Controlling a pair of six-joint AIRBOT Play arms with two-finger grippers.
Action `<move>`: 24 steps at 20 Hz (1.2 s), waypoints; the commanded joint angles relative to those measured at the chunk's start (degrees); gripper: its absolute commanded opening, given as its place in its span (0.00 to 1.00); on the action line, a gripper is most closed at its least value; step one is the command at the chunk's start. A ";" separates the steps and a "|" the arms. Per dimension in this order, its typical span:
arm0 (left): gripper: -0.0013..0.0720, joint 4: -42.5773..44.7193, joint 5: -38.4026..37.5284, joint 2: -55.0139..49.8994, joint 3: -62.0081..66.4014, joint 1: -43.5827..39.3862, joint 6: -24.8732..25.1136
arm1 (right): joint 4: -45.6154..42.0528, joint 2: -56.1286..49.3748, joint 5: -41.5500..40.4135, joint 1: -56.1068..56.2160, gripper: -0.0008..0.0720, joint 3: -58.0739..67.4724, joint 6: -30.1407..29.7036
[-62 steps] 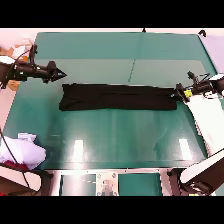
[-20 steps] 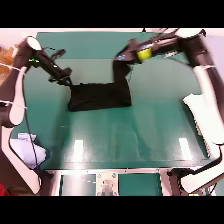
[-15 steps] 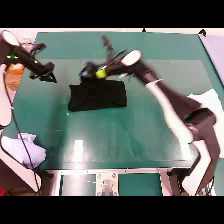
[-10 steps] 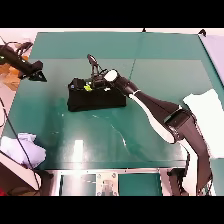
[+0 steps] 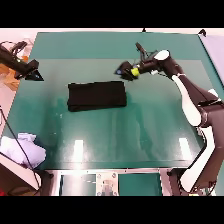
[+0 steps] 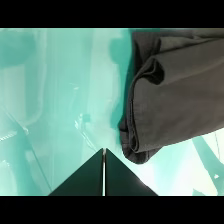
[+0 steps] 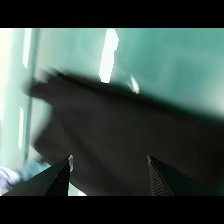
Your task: Fold the shirts.
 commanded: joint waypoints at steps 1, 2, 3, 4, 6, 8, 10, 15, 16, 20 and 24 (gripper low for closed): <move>0.05 -0.17 0.92 0.04 0.04 0.04 -0.68 | -1.68 0.31 1.86 -4.59 0.76 -9.18 1.36; 0.05 -0.20 1.11 0.04 0.04 0.04 -0.70 | -1.60 -0.07 0.76 -3.85 0.76 -11.43 1.20; 0.05 -0.20 1.14 0.04 0.04 0.04 -0.70 | -1.51 -0.72 -0.07 -2.60 0.76 -12.83 0.68; 0.05 -0.17 1.25 0.04 0.04 -0.15 -0.70 | -1.49 -1.55 -0.50 -1.03 0.76 -13.29 0.37; 0.05 -0.15 1.29 0.04 0.04 -0.37 -0.68 | -0.39 -2.86 -2.49 2.58 0.76 -13.22 0.28; 0.05 -0.35 1.29 0.04 0.04 -0.37 -0.68 | 1.95 -3.15 -5.40 5.57 0.55 -12.98 0.22; 0.05 -0.28 0.87 0.04 0.04 -0.37 -0.66 | 2.58 -3.08 -4.35 6.64 0.04 -9.86 -0.13; 0.05 -0.31 0.44 0.04 0.04 -0.37 -0.66 | 0.22 4.31 3.96 0.02 0.03 5.66 4.04; 0.05 -0.33 0.39 0.04 0.04 -0.37 -0.66 | -0.28 7.19 5.68 -2.78 0.03 8.44 5.25; 0.05 -0.33 0.39 0.04 0.04 -0.37 -0.66 | -0.94 17.62 10.60 -17.07 0.03 12.09 10.91; 0.05 -0.33 0.09 0.04 0.04 -0.37 -0.66 | -4.68 23.19 15.34 -34.23 0.03 12.09 14.32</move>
